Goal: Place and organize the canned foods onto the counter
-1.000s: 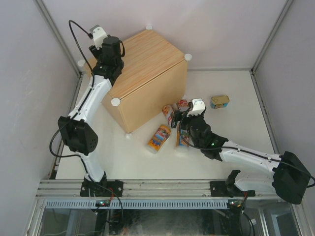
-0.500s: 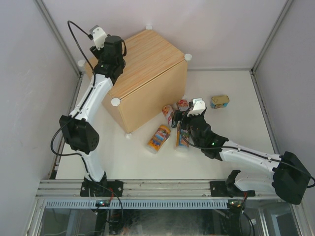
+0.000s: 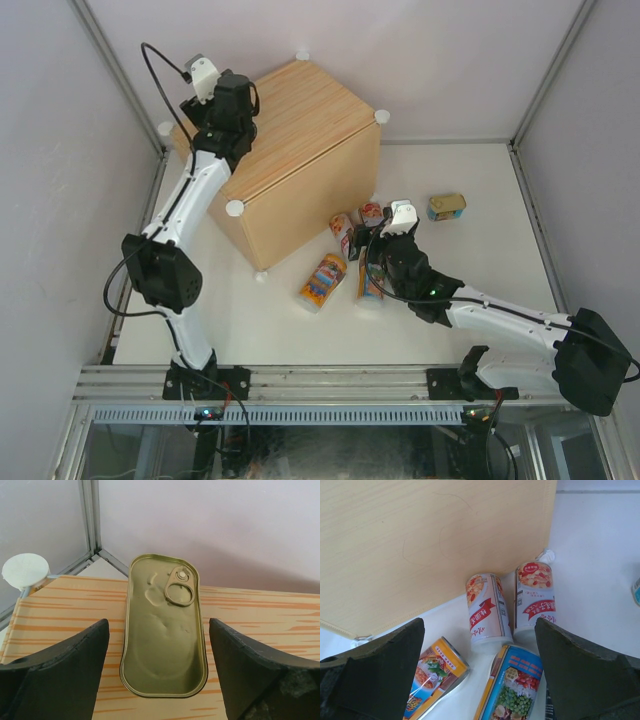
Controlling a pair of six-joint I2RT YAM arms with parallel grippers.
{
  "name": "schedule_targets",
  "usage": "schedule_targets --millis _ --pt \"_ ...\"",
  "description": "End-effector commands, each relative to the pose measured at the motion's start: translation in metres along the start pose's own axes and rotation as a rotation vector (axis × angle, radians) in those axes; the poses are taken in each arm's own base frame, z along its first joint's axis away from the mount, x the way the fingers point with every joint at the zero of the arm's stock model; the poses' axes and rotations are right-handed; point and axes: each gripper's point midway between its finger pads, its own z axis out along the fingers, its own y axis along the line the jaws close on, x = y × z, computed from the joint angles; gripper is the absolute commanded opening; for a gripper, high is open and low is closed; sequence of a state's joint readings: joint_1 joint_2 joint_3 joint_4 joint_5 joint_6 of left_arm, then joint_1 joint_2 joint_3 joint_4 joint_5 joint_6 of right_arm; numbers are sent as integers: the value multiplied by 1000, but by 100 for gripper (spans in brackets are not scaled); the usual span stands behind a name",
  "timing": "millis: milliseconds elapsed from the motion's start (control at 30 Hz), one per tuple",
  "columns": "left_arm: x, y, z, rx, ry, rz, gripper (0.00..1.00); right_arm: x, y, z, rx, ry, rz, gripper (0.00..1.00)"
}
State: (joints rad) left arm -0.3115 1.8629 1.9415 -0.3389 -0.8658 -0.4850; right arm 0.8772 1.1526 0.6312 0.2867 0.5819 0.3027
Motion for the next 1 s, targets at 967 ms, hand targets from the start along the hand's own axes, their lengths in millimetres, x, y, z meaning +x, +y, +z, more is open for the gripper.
schedule_targets --millis 967 --pt "-2 -3 -265 775 24 36 86 -34 -162 10 728 -51 495 91"
